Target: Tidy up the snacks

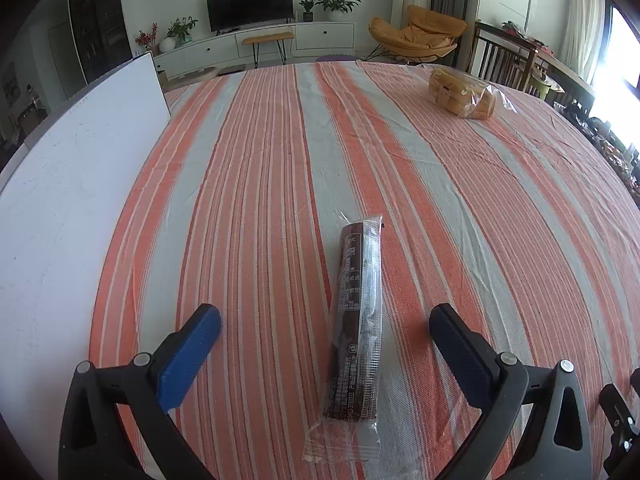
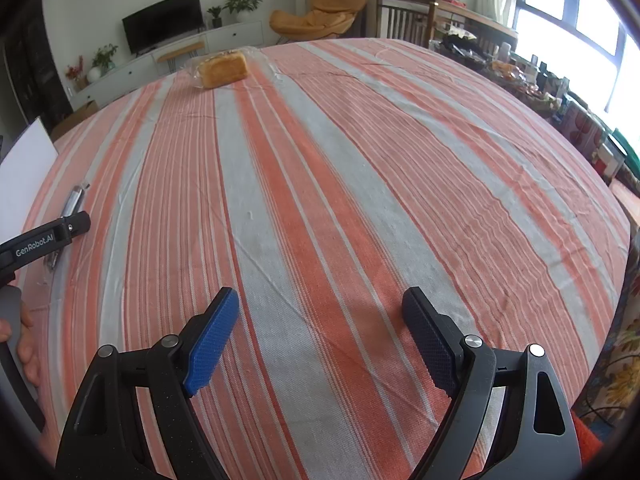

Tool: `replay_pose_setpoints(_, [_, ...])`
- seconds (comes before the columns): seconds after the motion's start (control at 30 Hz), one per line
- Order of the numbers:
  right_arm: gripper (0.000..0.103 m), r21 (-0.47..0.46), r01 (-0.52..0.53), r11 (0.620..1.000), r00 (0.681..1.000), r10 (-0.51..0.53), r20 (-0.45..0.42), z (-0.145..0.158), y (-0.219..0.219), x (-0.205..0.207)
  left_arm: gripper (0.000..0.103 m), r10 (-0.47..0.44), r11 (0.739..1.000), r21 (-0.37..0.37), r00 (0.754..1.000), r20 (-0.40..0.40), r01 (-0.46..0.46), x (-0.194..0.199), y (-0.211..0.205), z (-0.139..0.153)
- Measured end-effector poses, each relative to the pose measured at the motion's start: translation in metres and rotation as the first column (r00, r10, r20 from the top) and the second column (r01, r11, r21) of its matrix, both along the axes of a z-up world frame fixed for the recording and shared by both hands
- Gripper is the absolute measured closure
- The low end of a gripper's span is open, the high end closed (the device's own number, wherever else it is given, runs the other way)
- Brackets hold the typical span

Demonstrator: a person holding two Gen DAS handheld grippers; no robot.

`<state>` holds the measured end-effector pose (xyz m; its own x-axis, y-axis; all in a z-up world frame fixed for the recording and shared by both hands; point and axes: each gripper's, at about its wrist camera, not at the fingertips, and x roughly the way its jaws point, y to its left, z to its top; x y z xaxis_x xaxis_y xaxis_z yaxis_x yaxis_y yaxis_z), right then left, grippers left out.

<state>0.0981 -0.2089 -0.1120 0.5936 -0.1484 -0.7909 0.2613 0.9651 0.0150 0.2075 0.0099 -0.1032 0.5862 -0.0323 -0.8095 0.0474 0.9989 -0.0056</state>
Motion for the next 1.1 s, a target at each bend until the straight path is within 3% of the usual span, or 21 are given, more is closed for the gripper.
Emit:
replay_pose_setpoints(0.87, [0.014,0.013,-0.008,1.0,1.0,0.008,0.0,0.0,0.001,0.0,0.0,0.0,1.0,0.0,1.0,0.0,0.0,0.0,0.0,0.0])
replay_pose_setpoints(1.0, [0.015,0.217,-0.009,0.976,0.994,-0.015,0.108,0.018,-0.027,-0.012,0.0,0.001,1.0,0.0,1.0,0.0,-0.001,0.0,0.0,0.0])
replay_pose_setpoints(1.1, [0.015,0.18,-0.044,0.983,0.977,0.005,0.211,0.051,-0.044,0.002,0.0,0.0,1.0,-0.001,1.0,0.0,0.0,0.0,0.0,0.0])
